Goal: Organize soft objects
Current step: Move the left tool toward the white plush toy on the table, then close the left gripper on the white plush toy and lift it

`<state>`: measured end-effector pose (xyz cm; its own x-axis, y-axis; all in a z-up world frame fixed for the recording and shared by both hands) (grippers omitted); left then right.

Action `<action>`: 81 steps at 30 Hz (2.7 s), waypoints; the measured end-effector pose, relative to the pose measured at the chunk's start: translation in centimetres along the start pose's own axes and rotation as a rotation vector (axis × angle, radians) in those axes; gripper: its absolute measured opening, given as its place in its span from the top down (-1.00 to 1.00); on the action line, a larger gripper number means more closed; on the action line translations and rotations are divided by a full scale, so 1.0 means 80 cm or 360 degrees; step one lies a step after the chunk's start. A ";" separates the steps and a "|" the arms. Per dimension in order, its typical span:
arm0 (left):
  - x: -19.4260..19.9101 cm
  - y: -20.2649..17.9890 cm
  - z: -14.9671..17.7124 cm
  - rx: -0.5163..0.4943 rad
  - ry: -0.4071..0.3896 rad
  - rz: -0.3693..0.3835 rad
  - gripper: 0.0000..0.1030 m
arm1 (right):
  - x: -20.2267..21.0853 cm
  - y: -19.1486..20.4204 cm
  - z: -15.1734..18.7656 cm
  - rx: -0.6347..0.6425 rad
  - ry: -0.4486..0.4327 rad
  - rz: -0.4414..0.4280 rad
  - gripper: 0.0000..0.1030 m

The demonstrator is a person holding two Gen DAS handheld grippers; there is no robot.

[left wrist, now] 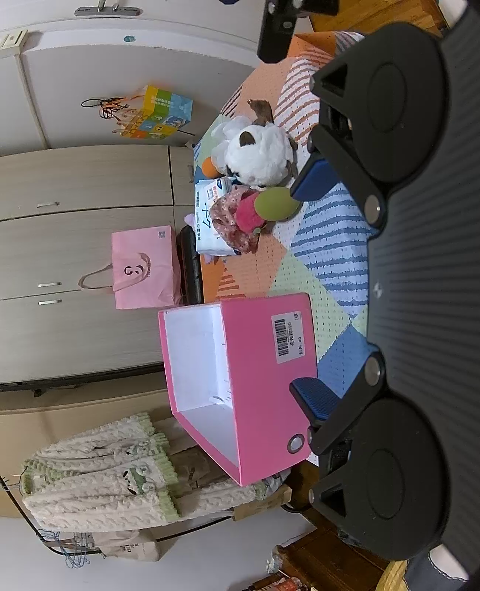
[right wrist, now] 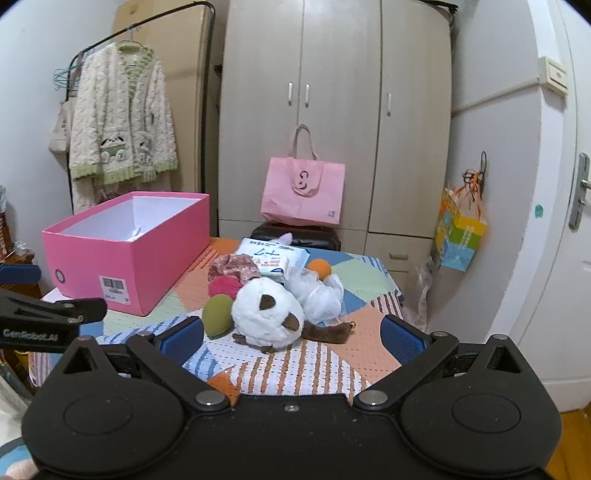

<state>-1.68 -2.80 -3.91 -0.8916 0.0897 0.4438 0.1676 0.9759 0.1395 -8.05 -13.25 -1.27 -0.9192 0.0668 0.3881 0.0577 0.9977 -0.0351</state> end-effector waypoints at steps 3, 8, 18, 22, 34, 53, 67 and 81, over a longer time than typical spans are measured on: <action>-0.002 -0.005 -0.002 -0.0016 0.0005 0.0004 -1.00 | -0.001 0.000 0.001 0.0013 -0.0001 -0.0010 -1.00; -0.003 -0.014 -0.029 -0.0037 -0.0017 0.0102 -1.00 | -0.002 -0.005 -0.006 -0.0029 0.0033 -0.0109 -1.00; -0.017 -0.056 -0.077 -0.0305 -0.0096 0.0424 -1.00 | -0.031 -0.034 -0.003 -0.0034 -0.0089 -0.0209 -1.00; -0.041 -0.073 -0.074 -0.0322 -0.0011 0.0593 -0.98 | -0.054 -0.043 0.008 -0.0033 -0.0064 -0.0295 -1.00; -0.130 -0.097 -0.061 -0.0239 0.0165 0.0791 -0.91 | -0.138 -0.043 0.049 -0.0012 0.0059 -0.0476 -0.98; -0.191 -0.117 -0.053 -0.0237 0.0269 0.0774 -0.28 | -0.201 -0.035 0.059 0.0046 0.0063 -0.0558 -0.67; -0.164 -0.141 -0.049 -0.0304 0.0146 0.0724 -0.25 | -0.196 -0.042 0.060 -0.0040 0.0014 -0.0511 -0.41; -0.125 -0.140 -0.053 -0.0366 0.0130 0.0717 -0.24 | -0.161 -0.034 0.053 -0.0034 -0.0006 -0.0481 -0.40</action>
<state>7.15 -15.44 -6.16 -0.6752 0.4663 0.5715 0.6241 0.7742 0.1057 1.95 -16.86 -10.05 -0.8974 -0.2332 0.3747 -0.2105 0.9724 0.1010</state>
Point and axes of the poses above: each gripper's, at about its wrist camera, not at the fingertips, and x roughly against the way its jaws point, y to its left, z to its underside, the point moved 2 cm from there along -x, roughly the way its jaws point, and after that the axes turned 3 degrees about -x, right-handed, at the moved point
